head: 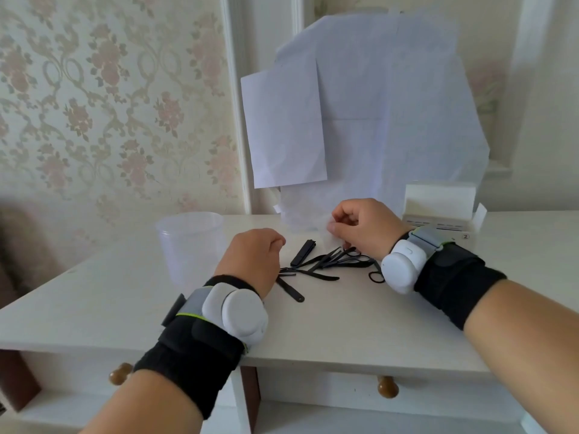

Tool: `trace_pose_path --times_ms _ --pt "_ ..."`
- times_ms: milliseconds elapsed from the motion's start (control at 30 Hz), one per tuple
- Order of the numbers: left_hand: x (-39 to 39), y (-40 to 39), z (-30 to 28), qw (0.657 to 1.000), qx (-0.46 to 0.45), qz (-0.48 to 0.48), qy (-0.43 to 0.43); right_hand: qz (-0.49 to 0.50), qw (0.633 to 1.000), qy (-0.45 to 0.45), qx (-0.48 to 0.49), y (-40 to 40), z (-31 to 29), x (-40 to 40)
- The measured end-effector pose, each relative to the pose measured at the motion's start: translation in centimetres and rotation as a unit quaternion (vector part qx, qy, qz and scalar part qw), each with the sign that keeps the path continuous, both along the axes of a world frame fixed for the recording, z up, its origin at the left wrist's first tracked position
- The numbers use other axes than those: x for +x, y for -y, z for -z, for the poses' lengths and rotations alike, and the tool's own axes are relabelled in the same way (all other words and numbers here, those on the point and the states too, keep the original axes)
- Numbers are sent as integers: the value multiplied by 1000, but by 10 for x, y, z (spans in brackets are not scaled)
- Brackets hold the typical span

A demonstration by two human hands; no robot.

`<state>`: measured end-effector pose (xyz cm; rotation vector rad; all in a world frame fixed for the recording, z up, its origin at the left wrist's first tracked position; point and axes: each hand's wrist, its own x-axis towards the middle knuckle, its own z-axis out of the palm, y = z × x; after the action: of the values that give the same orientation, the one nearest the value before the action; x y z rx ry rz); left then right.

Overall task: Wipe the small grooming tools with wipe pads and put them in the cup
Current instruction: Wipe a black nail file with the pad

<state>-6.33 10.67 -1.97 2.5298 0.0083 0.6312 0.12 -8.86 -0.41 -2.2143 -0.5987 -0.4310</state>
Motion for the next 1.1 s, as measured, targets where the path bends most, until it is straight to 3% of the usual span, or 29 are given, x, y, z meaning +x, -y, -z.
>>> trace_pose_path --times_ms 300,700,1100 --pt "0 -1 7 995 28 32 -90 0 1000 -6 -11 -2 2 3" --pt "12 4 9 996 -13 34 -80 -1 999 4 -34 -5 3 5" --pt "32 18 2 996 31 14 -85 0 999 10 -37 -5 5 10"
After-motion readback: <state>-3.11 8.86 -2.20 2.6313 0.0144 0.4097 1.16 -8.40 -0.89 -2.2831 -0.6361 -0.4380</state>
